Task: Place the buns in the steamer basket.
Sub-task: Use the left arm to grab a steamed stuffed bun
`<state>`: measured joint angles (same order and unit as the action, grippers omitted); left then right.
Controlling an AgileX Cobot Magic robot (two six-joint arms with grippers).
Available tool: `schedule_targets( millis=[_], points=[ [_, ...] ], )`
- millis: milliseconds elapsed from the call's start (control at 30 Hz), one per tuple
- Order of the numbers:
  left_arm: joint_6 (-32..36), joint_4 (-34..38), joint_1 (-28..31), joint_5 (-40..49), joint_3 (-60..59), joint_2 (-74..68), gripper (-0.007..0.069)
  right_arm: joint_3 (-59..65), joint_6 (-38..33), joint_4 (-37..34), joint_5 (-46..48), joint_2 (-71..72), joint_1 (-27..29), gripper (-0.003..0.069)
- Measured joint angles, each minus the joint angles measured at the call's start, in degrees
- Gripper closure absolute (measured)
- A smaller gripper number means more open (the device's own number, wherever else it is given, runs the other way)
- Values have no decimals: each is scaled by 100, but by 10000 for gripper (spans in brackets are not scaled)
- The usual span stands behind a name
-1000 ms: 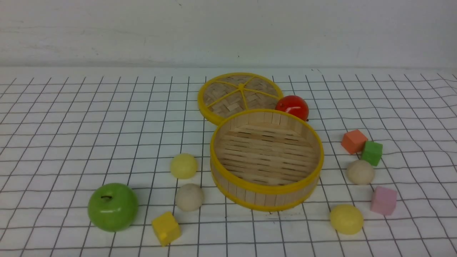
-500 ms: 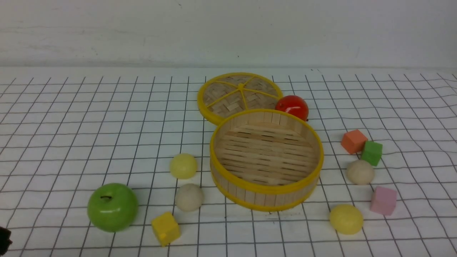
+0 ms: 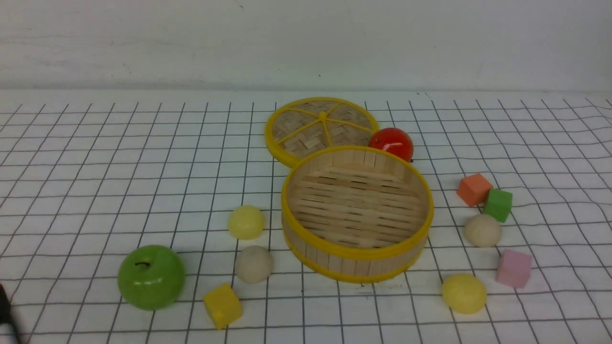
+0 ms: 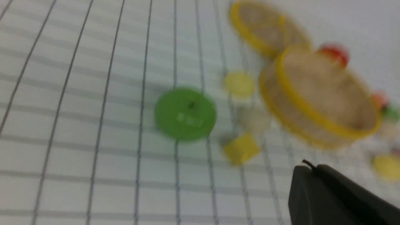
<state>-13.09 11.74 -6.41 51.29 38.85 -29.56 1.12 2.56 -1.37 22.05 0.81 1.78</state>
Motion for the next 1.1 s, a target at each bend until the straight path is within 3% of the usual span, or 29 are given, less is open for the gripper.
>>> schedule_targets(
  millis=[100,267,433,500,667,933,1100],
  points=[
    [572,52,0,751,635,-1521,638,0,0,0,0,0,0,418],
    [894,401,-43,796,1212,-3061,638,0,0,0,0,0,0,418],
    [1187,513,-1101,381,1968,-4502,638,0,0,0,0,0,0,418],
    [1029,284,-1850,206,2308,-5102,638,0,0,0,0,0,0,418],
    [856,-421,-2607,216,2912,-6095,638,0,0,0,0,0,0,418],
    [831,-830,-2657,-110,3434,-6763,611,0,0,0,0,0,0,418],
    [790,-658,-2240,-562,3487,-6900,475,0,0,0,0,0,0,418]
  ],
)
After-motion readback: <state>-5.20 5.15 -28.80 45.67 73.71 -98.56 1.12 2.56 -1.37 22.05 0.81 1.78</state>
